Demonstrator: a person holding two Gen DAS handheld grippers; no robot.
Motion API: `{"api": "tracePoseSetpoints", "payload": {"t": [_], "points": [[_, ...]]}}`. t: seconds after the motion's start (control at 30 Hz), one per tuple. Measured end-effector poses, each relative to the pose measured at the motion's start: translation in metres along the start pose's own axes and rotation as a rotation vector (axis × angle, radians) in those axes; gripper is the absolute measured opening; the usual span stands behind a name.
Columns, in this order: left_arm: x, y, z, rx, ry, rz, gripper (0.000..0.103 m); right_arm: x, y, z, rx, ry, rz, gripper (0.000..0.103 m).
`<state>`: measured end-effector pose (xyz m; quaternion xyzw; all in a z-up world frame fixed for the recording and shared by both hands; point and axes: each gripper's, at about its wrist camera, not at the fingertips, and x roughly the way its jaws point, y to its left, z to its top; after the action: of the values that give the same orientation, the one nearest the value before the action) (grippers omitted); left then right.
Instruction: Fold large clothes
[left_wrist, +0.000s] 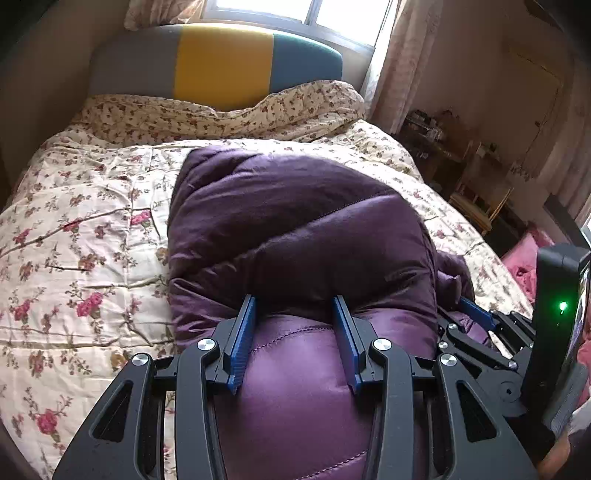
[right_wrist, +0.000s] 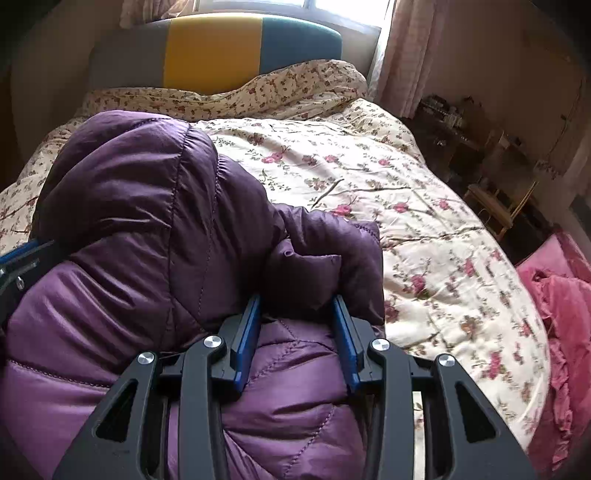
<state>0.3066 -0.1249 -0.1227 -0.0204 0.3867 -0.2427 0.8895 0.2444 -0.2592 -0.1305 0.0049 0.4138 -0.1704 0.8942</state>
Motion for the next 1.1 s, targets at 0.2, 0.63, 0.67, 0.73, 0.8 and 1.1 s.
{"api": "tracePoseSetpoints", "payload": {"t": [0.2, 0.63, 0.67, 0.73, 0.8, 1.1], "points": [[0.002, 0.001, -0.002, 0.007, 0.004, 0.016, 0.041, -0.005, 0.003, 0.004, -0.009, 0.000, -0.009, 0.038], [-0.054, 0.060, -0.013, -0.183, -0.012, -0.049, 0.071, -0.057, -0.021, 0.004, 0.091, -0.021, 0.042, 0.079], [-0.055, 0.062, -0.015, -0.190, -0.005, -0.058, 0.071, -0.061, -0.023, 0.001, 0.099, -0.017, 0.051, 0.081], [-0.056, 0.069, -0.023, -0.221, 0.014, -0.103, 0.071, -0.066, -0.026, -0.005, 0.108, -0.006, 0.066, 0.083], [-0.054, 0.069, -0.028, -0.241, 0.028, -0.143, 0.071, -0.065, -0.028, -0.009, 0.108, 0.011, 0.077, 0.084], [-0.031, 0.056, -0.031, -0.282, 0.086, -0.280, 0.075, -0.038, -0.035, -0.017, 0.162, 0.089, 0.187, 0.082]]}}
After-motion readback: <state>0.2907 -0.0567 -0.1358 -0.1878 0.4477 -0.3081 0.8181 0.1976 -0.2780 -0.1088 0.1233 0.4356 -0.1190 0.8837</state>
